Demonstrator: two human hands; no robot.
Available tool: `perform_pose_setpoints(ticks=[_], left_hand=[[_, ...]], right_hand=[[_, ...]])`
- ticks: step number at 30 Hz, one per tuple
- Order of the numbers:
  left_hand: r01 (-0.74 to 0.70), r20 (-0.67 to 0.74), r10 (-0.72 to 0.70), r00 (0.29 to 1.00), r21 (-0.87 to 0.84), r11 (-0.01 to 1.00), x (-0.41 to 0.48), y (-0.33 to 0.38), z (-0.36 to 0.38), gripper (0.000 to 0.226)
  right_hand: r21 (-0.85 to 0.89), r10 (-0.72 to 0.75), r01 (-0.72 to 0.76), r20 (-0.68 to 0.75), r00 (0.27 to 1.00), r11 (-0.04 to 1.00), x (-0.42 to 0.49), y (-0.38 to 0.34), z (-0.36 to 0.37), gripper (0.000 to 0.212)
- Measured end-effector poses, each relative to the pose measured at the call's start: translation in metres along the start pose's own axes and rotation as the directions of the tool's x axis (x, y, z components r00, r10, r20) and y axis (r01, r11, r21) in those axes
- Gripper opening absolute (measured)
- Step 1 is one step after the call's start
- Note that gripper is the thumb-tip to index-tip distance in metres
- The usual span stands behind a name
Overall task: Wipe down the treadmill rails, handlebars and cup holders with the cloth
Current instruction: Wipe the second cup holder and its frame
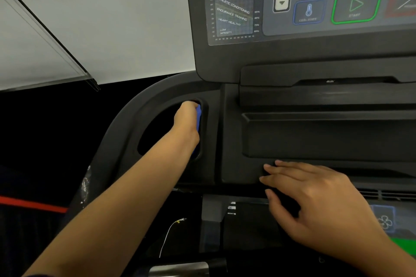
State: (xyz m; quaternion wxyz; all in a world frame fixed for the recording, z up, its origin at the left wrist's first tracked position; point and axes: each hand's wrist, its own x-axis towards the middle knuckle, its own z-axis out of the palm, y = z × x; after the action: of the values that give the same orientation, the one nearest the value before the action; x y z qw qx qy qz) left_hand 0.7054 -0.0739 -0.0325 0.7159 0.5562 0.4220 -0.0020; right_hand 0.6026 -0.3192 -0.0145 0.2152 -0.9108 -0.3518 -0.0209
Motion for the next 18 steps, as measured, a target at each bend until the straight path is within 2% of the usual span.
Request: perform_pose_setpoints(ticks=[2, 7, 8, 10, 12, 15, 18], left_hand=[[0.008, 0.019, -0.008, 1.0, 0.001, 1.0, 0.0, -0.005, -0.004, 0.038], [-0.049, -0.021, 0.049, 0.999, 0.0, 0.999, -0.006, -0.009, -0.006, 0.047], [-0.066, -0.054, 0.066, 0.996, 0.005, 0.998, -0.006, -0.011, -0.004, 0.042], [-0.134, -0.112, 0.142, 0.983, 0.073, 0.988, -0.013, -0.016, -0.001, 0.016], [-0.21, -0.113, 0.228, 0.967, 0.15, 0.966, -0.018, -0.02, -0.003, 0.016], [-0.338, -0.016, 0.364, 0.931, 0.337, 0.879, -0.025, -0.025, -0.011, 0.016], [-0.436, 0.091, 0.483, 0.871, 0.595, 0.675, -0.04, -0.03, -0.023, 0.023]], right_hand=[[0.001, -0.002, 0.002, -0.007, 1.0, 1.0, 0.0, 0.0, 0.0, 0.033], [0.009, -0.001, 0.002, -0.011, 1.0, 1.0, -0.001, -0.001, 0.0, 0.031], [0.012, -0.002, 0.003, -0.01, 1.0, 1.0, -0.001, 0.0, 0.0, 0.031], [0.017, -0.007, 0.007, -0.01, 1.0, 1.0, -0.002, 0.0, 0.0, 0.03], [0.021, -0.01, 0.011, -0.015, 1.0, 1.0, -0.002, 0.001, 0.0, 0.029], [0.02, -0.019, 0.02, -0.022, 1.0, 1.0, -0.002, 0.001, 0.001, 0.029], [0.021, -0.024, 0.024, -0.013, 1.0, 0.999, -0.003, 0.001, 0.001, 0.029]])
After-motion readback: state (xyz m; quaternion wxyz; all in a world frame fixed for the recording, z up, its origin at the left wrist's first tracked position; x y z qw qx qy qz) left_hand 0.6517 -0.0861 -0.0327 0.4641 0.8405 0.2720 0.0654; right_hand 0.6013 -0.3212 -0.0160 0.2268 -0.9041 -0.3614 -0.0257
